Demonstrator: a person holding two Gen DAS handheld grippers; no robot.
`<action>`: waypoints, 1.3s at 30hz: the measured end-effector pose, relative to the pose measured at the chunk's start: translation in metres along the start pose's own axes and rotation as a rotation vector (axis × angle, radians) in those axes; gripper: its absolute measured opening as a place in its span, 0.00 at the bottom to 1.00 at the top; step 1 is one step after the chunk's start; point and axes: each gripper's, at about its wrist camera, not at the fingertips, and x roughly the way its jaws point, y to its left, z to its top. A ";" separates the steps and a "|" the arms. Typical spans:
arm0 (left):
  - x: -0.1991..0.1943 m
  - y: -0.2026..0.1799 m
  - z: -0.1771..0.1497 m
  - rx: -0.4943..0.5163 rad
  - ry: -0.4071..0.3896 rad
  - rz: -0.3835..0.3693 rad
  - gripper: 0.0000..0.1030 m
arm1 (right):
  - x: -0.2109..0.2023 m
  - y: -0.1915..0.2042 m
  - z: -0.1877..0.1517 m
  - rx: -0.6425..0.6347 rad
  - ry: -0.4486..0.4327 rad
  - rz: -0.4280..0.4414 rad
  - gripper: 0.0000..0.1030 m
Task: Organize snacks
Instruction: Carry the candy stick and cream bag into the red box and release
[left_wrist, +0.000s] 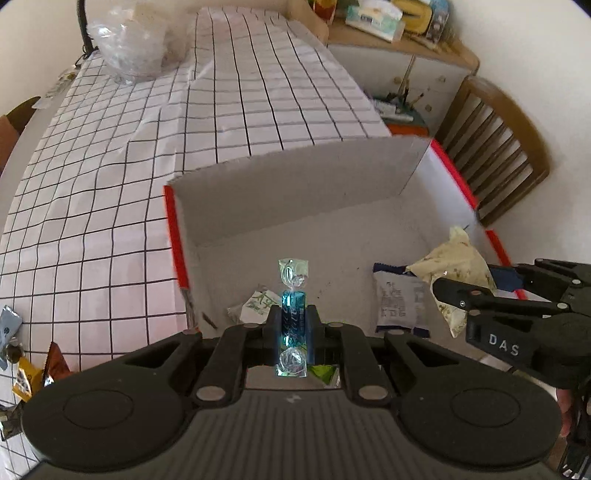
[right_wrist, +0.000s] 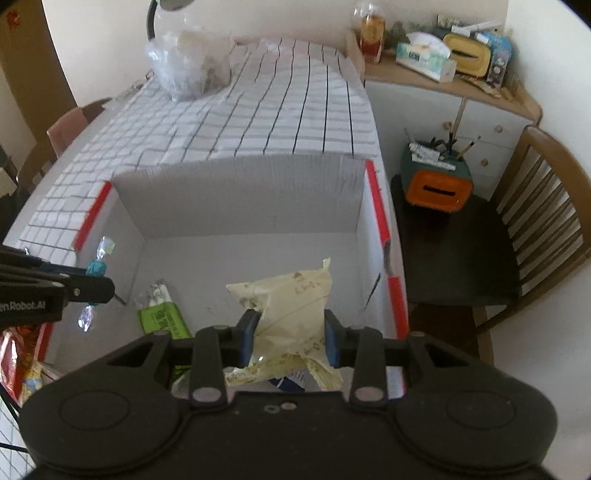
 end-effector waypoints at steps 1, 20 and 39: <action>0.006 -0.002 0.001 0.002 0.017 0.002 0.12 | 0.006 0.000 -0.001 0.001 0.012 0.002 0.35; 0.063 -0.015 0.001 0.015 0.148 0.039 0.12 | 0.037 -0.004 -0.011 -0.007 0.085 0.028 0.35; 0.022 -0.006 -0.013 0.001 0.033 0.005 0.28 | -0.013 -0.004 -0.011 0.020 -0.035 0.100 0.39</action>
